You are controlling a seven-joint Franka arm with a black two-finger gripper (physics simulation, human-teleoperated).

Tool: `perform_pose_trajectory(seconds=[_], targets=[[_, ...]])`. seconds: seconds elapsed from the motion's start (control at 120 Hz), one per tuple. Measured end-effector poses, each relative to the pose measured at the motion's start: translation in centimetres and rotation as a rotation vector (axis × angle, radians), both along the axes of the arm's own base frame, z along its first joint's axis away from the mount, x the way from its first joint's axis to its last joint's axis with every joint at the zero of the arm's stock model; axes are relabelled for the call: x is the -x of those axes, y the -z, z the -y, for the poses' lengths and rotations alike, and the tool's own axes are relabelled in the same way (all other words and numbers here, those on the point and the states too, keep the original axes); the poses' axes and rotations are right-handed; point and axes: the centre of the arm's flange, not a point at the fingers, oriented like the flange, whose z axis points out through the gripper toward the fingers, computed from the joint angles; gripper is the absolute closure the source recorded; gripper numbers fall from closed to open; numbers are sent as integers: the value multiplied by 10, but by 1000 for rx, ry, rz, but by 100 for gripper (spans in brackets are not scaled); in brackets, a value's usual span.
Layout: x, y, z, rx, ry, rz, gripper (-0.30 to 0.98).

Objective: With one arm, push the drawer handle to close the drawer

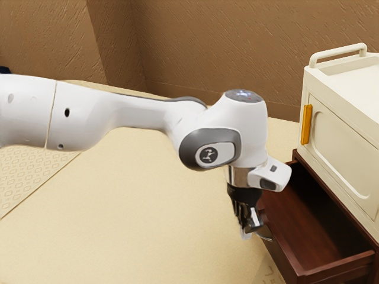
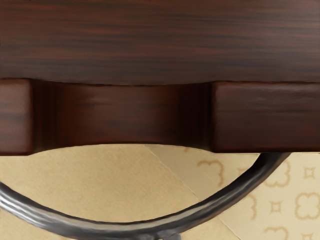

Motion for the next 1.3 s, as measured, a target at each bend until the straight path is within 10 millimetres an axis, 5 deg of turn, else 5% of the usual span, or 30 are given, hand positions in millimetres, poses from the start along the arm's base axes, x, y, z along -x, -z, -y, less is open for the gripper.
perform_pose_trajectory(seconds=[0.467, 0.842, 1.3], targets=[[-27, 7, 36, 74, 24, 79, 78], [-60, 2, 37, 80, 8, 146, 79], [-63, 3, 63, 141, 34, 182, 79]])
